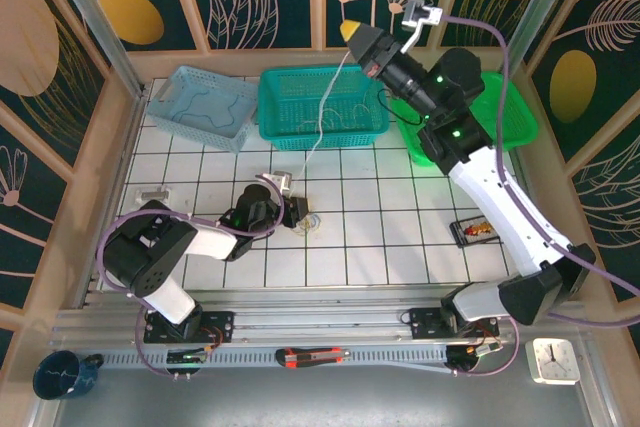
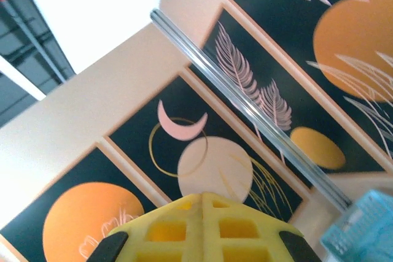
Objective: Untangle the cables
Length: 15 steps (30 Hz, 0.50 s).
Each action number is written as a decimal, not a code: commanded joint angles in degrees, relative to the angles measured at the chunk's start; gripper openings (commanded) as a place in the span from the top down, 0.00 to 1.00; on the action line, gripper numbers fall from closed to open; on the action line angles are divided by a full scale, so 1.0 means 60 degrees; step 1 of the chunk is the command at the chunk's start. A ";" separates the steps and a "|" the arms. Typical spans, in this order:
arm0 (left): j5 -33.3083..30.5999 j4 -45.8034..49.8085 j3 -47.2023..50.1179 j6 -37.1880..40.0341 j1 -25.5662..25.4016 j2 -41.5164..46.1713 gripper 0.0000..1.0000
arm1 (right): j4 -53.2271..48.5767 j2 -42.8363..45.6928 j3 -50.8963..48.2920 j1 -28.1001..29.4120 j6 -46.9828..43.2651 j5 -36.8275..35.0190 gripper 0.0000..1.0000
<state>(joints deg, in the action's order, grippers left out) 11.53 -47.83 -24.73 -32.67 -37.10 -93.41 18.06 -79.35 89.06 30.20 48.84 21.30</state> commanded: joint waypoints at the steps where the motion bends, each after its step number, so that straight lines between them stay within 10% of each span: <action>1: 0.0100 -0.0520 0.0130 -0.0150 -0.0028 -0.0192 0.75 | 0.1226 -0.0183 0.0796 -0.0287 0.0398 0.0361 1.00; 15: 0.0210 -0.0845 0.0307 -0.0311 -0.0035 -0.0540 0.72 | 0.2387 -0.1028 0.2604 -0.0992 0.0753 0.0548 1.00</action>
<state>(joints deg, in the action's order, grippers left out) 11.62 -50.28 -23.70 -33.71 -37.10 -95.55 26.94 -84.75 101.95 25.52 51.79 23.77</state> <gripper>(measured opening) 0.283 0.045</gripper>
